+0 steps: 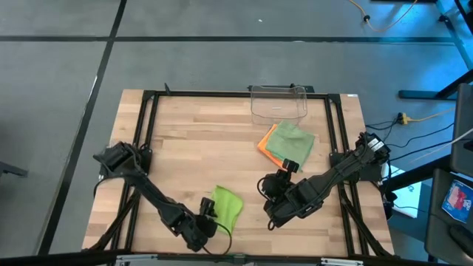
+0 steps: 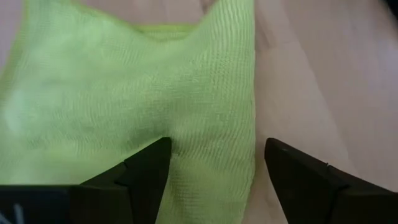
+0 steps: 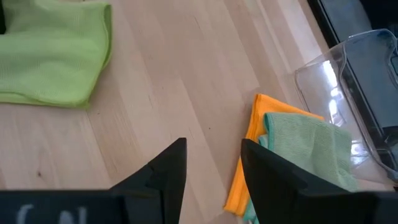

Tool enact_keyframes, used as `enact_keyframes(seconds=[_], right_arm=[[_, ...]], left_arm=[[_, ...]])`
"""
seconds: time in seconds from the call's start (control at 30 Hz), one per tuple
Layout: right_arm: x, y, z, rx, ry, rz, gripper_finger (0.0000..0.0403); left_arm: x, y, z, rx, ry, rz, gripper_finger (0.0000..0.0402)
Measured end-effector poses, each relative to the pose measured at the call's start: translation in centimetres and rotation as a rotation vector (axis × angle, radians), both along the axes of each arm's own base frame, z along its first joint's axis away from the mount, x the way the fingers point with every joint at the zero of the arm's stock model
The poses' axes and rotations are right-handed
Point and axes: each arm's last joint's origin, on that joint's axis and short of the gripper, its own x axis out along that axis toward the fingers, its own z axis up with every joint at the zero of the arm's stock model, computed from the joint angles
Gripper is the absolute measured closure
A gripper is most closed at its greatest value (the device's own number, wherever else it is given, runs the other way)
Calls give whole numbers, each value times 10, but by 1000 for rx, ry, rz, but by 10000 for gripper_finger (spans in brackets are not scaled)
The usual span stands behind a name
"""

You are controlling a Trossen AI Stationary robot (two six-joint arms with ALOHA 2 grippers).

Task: Fold microfiber towels
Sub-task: Stack the light green microfiber cloth on top of the green microfiber cloth

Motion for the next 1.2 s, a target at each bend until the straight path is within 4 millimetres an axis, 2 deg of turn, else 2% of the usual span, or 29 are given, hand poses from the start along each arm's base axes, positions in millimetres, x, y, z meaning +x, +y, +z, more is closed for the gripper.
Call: enact_keyframes(seconds=[0.2, 0.37, 0.73, 0.93, 1.2], right_arm=[[0, 0, 0, -14, 17, 24, 248], [0, 0, 0, -24, 27, 40, 248], [0, 0, 0, -23, 27, 39, 248], [0, 0, 0, -25, 28, 41, 248], [0, 0, 0, -25, 28, 41, 248]], left_arm=[[6, -2, -24, 76, -15, 38, 147], [7, 3, -24, 166, -87, 92, 147], [16, 20, -25, 209, -70, 142, 153], [20, 24, -29, 187, -38, 145, 199], [24, 27, -32, 157, -17, 151, 310]])
